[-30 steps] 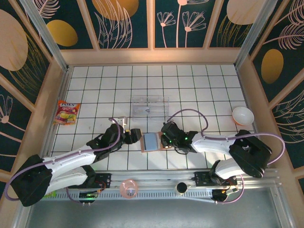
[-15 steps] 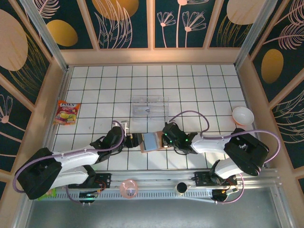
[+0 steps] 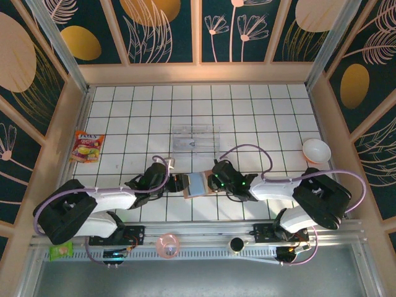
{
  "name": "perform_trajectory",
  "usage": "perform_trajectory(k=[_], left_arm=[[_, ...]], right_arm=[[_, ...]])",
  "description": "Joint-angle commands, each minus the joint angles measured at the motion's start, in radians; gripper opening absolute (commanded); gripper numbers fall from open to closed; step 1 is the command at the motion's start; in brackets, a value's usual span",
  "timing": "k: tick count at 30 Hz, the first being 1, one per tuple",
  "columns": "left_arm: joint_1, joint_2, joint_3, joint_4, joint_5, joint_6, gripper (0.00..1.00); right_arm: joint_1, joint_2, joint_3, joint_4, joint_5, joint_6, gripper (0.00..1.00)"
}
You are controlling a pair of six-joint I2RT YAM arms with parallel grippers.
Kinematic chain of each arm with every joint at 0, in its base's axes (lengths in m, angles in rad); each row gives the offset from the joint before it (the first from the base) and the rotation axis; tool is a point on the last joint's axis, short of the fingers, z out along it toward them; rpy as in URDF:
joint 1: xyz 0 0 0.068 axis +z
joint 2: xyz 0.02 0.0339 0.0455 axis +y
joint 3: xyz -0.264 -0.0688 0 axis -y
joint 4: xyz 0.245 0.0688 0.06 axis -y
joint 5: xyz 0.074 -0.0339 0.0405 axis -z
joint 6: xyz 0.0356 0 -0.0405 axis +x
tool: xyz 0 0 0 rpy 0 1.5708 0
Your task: Take the credit cards out of the card holder
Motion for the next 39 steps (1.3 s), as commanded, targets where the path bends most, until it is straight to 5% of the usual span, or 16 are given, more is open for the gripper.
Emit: perform_trajectory(k=[1,7,9,11,31,39], left_arm=[[-0.001,-0.092,0.004,-0.074,-0.062,-0.015,0.69],[0.000,-0.303,0.000,-0.248,-0.224,-0.018,0.76],[0.000,-0.359,-0.004,-0.288,-0.251,-0.018,0.77],[-0.001,-0.399,-0.010,-0.317,-0.266,-0.017,0.79],[0.000,-0.405,-0.050,-0.275,-0.227,-0.022,0.79],[0.000,-0.313,-0.031,-0.228,-0.133,0.019,0.63]], right_arm=[[0.055,-0.040,0.065,-0.084,0.025,-0.088,0.36],[0.124,0.034,0.199,-0.151,0.044,-0.129,0.57],[0.141,0.099,0.247,-0.181,0.065,-0.126,0.75],[0.153,0.165,0.294,-0.219,0.096,-0.116,0.78],[0.175,0.256,0.323,-0.249,0.124,-0.078,0.76],[0.175,0.244,0.278,-0.197,0.117,-0.050,0.54]])
